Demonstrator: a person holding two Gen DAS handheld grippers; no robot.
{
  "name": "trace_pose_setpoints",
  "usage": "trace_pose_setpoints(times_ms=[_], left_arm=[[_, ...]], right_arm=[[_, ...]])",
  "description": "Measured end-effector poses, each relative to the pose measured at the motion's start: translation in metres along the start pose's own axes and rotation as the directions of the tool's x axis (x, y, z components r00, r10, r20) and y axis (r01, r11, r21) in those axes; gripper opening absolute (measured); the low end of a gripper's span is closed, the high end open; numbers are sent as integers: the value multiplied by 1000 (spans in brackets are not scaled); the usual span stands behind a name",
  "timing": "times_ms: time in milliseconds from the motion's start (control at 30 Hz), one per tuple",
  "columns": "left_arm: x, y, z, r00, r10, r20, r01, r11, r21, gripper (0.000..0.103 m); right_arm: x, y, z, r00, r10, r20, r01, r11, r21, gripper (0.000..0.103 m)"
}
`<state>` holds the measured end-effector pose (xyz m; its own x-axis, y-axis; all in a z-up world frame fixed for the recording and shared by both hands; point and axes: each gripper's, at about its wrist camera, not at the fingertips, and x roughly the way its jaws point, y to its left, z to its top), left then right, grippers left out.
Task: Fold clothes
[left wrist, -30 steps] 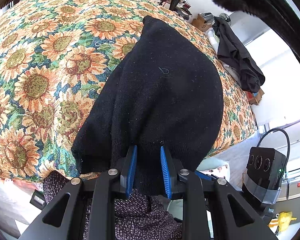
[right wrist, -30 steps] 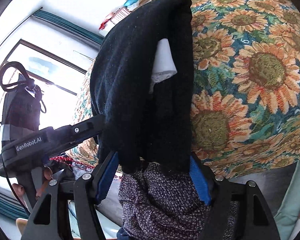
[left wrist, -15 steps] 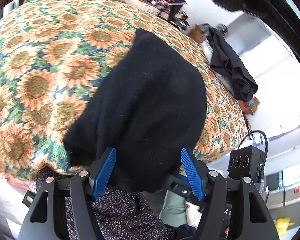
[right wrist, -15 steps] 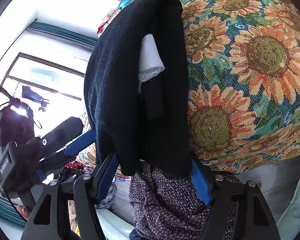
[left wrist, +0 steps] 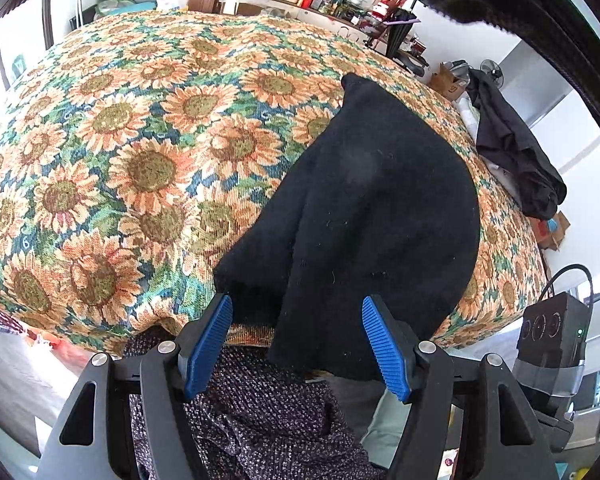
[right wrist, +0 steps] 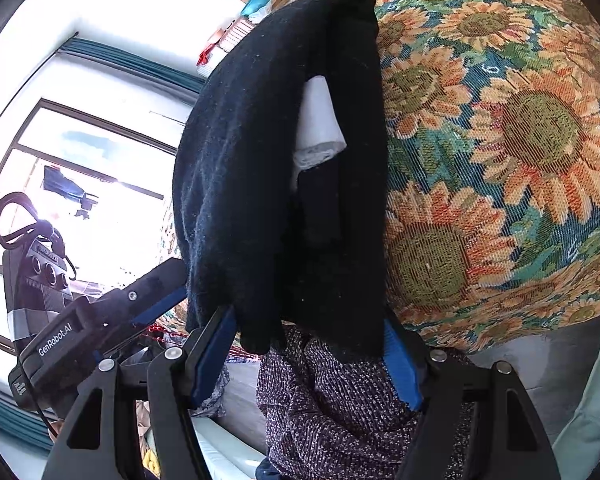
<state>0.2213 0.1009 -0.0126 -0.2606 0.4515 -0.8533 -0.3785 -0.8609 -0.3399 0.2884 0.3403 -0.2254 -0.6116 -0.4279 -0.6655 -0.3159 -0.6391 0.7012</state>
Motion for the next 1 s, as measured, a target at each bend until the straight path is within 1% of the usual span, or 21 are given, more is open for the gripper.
trace_pose_setpoints(times_ms=[33, 167, 267, 433, 500, 567, 600, 633, 767, 833, 900, 1000], left_arm=[[-4, 1, -3, 1000, -2, -1, 2, 1000, 0, 68], [-2, 4, -5, 1000, -6, -3, 6, 1000, -2, 68], [-4, 6, -5, 1000, -13, -6, 13, 1000, -10, 68], [-5, 6, -4, 1000, -19, -4, 19, 1000, -18, 68], [-4, 8, -4, 1000, -18, -5, 18, 1000, -22, 68], [-3, 7, -4, 1000, -19, -6, 19, 1000, -25, 68], [-3, 7, -4, 1000, -20, -7, 19, 999, -26, 68], [-2, 7, -4, 1000, -20, -8, 19, 999, -26, 68], [-1, 4, -4, 1000, -21, -8, 21, 999, -26, 68], [-2, 5, -5, 1000, -18, -9, 18, 1000, -24, 68], [-5, 6, -8, 1000, -19, -9, 19, 1000, -26, 68], [-6, 7, -9, 1000, -21, -9, 21, 999, -26, 68]], right_arm=[[0, 0, 0, 1000, -2, 0, 2, 1000, -1, 74], [2, 2, 2, 1000, -14, 2, 14, 1000, -3, 74], [5, 10, -7, 1000, -22, 3, 22, 1000, -9, 74], [9, 12, -6, 1000, -30, 2, 30, 999, -12, 74], [10, 14, -7, 999, -33, 4, 33, 999, -21, 71], [10, 16, -7, 999, -40, 5, 40, 998, -38, 62], [10, 18, -8, 999, -47, 8, 47, 998, -49, 60], [10, 20, -8, 999, -53, 9, 53, 997, -60, 55], [9, 27, -9, 998, -66, 17, 67, 993, -92, 44], [8, 32, -10, 997, -76, 29, 79, 989, -127, 39], [8, 37, -11, 995, -89, 35, 93, 984, -153, 37], [10, 40, -12, 995, -92, 35, 97, 983, -158, 36]])
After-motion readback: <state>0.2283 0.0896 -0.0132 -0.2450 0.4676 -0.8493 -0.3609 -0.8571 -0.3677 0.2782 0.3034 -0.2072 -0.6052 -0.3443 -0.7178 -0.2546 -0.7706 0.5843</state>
